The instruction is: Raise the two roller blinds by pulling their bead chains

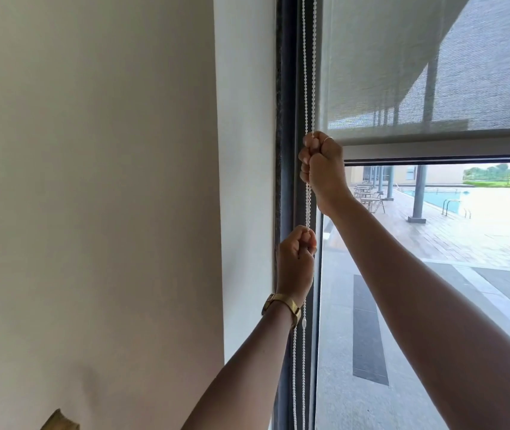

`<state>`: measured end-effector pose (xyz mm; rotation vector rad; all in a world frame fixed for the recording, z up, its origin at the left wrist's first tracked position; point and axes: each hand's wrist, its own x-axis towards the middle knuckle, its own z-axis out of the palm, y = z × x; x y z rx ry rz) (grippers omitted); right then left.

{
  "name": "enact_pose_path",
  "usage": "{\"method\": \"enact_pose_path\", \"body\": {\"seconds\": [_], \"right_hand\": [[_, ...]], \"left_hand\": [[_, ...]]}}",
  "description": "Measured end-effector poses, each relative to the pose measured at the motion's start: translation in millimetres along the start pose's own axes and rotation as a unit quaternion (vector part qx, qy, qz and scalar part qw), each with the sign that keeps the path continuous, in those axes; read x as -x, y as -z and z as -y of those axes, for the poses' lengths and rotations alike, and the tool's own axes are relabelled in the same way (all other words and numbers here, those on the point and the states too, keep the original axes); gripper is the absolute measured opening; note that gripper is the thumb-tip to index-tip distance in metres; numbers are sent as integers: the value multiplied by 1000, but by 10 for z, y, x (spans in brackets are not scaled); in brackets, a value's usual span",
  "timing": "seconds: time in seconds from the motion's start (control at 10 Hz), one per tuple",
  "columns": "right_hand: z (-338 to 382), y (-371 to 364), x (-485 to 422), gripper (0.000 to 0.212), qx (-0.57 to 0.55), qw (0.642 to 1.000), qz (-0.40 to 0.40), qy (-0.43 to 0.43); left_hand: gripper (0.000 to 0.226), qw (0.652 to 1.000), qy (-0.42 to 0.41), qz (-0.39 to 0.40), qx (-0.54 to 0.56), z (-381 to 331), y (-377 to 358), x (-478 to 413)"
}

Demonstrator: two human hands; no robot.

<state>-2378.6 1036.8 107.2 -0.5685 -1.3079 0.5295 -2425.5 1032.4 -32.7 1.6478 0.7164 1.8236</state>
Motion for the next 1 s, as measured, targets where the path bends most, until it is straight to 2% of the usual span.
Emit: {"method": "enact_pose_path", "body": {"seconds": [0.1, 0.6, 0.7, 0.8, 0.9, 1.0], "right_hand": [[-41, 23, 11, 41, 0, 1000, -7, -4], [-98, 79, 37, 41, 8, 1000, -4, -9], [-49, 119, 59, 39, 40, 999, -8, -2], [-51, 169, 158, 32, 76, 997, -3, 7], [-75, 309, 391, 26, 185, 983, 5, 13], [-97, 512, 586, 31, 301, 953, -13, 26]], "left_hand": [[37, 1000, 4, 4, -2, 19, -23, 24], [29, 1000, 16, 13, -11, 22, -21, 64], [35, 999, 29, 18, -29, -29, -7, 59], [31, 997, 40, 19, -61, -2, 6, 68], [24, 991, 64, 16, -112, 8, 22, 223], [20, 988, 63, -53, -128, 19, 76, 328]]}}
